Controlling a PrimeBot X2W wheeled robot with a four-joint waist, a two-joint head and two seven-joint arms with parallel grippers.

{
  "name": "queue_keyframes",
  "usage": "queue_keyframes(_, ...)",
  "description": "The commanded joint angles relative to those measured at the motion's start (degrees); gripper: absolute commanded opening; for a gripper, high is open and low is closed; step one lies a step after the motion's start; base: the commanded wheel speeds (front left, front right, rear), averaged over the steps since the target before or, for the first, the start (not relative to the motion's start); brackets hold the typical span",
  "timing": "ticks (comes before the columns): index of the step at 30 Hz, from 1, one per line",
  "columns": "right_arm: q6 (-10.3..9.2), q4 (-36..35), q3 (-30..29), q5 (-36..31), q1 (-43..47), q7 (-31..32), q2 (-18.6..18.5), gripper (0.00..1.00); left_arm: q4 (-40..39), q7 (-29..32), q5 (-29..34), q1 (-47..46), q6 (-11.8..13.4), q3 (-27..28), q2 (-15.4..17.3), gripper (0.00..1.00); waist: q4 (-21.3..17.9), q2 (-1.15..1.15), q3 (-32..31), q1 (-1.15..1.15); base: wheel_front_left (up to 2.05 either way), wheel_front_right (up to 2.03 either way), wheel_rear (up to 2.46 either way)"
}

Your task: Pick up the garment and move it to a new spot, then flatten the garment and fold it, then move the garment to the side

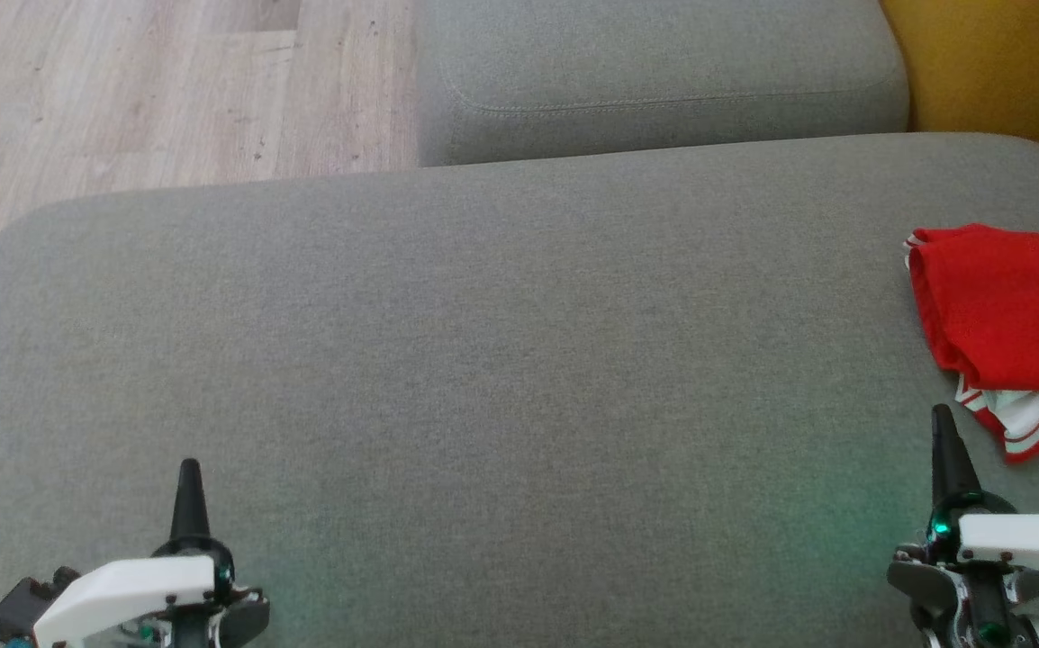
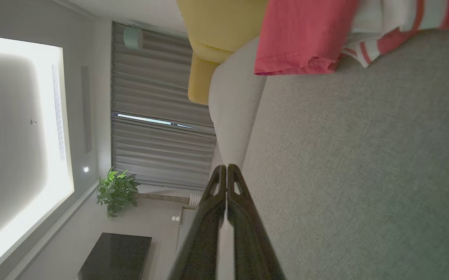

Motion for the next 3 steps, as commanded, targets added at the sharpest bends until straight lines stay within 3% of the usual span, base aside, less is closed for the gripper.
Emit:
queue_keyframes(1,-0.03,-1.6,0.6,1.6,-3.1,0.4,-1.2,0.00,-1.3,0.4,-1.5,-3.3,-0.5,2.2,0.6,0.00,0.0,0.00,0.0,0.00,0.00,0.00,0.00)
queue_keyframes(3,-0.04,-1.5,0.5,2.9,-3.5,0.7,-1.2,0.00,-1.1,0.7,-2.9,-3.6,-0.8,2.6,0.6,0.00,-0.1,0.00,0.1,0.00,0.00,0.00,0.00)
